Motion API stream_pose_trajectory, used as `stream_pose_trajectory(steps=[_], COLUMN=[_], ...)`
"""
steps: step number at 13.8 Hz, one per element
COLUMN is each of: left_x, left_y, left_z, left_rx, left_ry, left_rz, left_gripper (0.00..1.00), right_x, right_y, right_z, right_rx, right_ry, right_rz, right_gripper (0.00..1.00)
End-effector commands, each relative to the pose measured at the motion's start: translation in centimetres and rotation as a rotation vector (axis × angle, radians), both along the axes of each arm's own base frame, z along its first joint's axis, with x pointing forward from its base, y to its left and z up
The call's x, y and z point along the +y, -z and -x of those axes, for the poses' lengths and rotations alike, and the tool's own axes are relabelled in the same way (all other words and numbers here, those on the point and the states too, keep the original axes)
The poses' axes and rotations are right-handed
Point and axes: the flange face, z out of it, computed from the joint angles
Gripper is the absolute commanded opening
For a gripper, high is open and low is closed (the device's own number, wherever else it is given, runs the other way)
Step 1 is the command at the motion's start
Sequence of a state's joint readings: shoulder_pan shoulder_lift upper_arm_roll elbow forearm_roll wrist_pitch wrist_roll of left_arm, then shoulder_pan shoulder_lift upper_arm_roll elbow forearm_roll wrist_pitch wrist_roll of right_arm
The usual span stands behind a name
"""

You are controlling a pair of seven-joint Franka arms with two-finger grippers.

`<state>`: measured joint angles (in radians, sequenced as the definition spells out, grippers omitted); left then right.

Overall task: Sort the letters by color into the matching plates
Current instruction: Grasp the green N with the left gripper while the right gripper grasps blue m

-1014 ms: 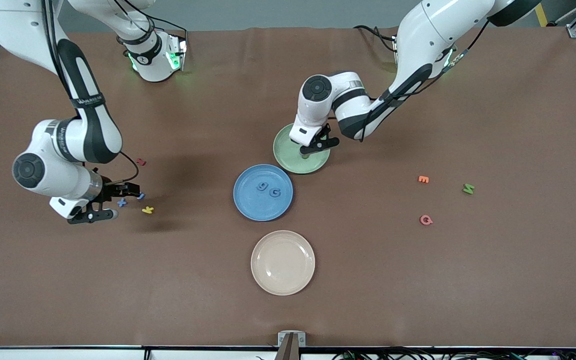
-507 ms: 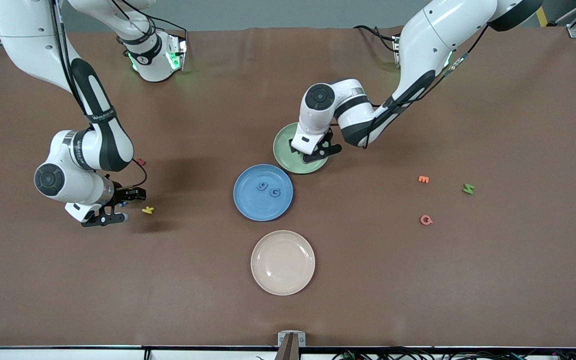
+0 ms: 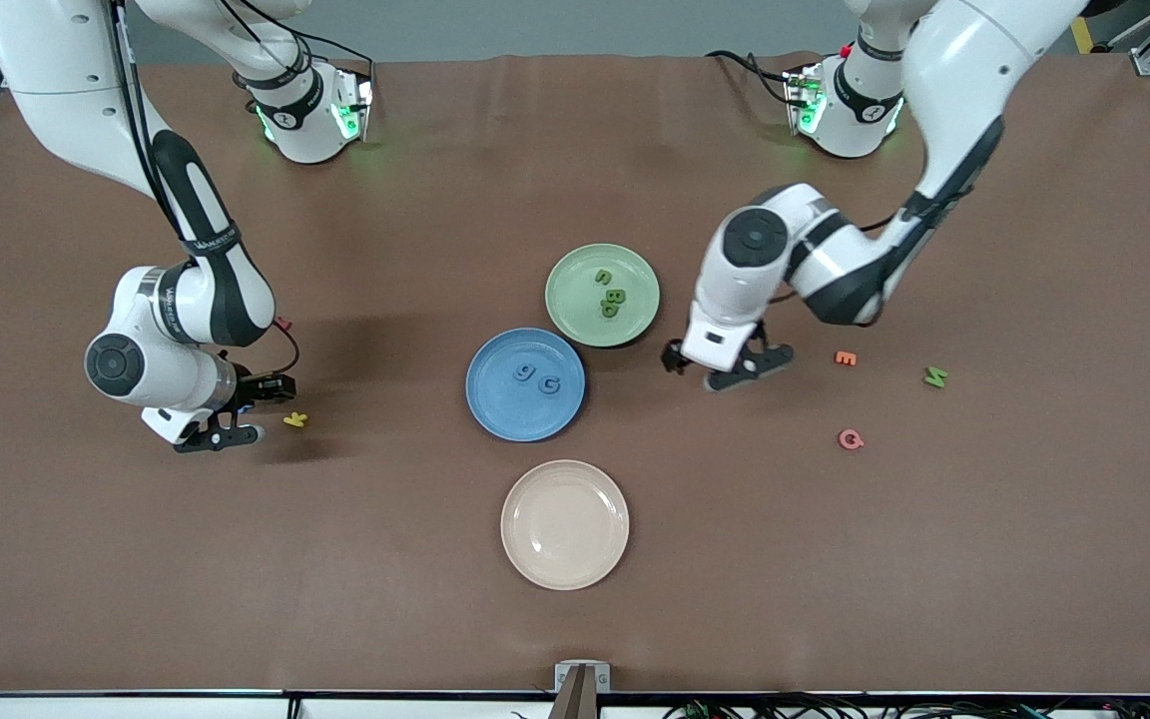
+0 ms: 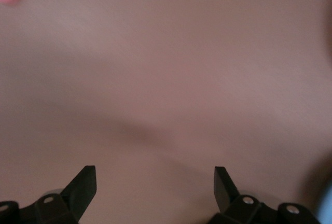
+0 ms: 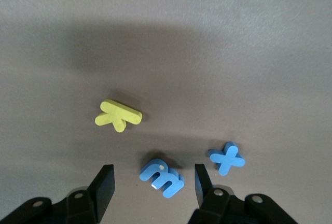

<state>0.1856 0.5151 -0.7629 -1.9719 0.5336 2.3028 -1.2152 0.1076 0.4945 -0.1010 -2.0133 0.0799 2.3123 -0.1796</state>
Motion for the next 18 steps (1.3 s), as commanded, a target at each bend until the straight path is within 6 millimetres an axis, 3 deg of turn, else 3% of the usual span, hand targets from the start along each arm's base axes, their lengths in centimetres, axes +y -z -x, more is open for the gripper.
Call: stream_pose_trajectory(steps=[1, 8, 11, 16, 18], left_x=[5.3, 20.1, 26.5, 33.9, 35.2], left_y=[-0.4, 0.1, 0.9, 3.5, 4.3], left_z=[-1.8, -5.4, -5.8, -4.4, -3.9], left_rx=[0.001, 0.055, 0.072, 0.036, 0.030], left_ry=[0.066, 0.365, 0.482, 0.653, 0.697], left_rz=[-0.042, -0.068, -0.054, -0.002, 0.015], left_gripper=[0.99, 0.99, 0.99, 0.97, 0.92], right_x=[-0.2, -0.3, -0.4, -0.6, -0.6], right_y=[0.5, 1.9, 2.1, 2.4, 2.4], right_z=[0.7, 1.2, 1.4, 1.7, 1.7], right_rx=[0.004, 0.014, 0.020, 0.026, 0.026], right_ry=[-0.008, -0.004, -0.004, 0.001, 0.001], right_rz=[0.002, 0.005, 0.005, 0.005, 0.005], right_gripper=[0.71, 0.69, 0.58, 0.43, 0.37])
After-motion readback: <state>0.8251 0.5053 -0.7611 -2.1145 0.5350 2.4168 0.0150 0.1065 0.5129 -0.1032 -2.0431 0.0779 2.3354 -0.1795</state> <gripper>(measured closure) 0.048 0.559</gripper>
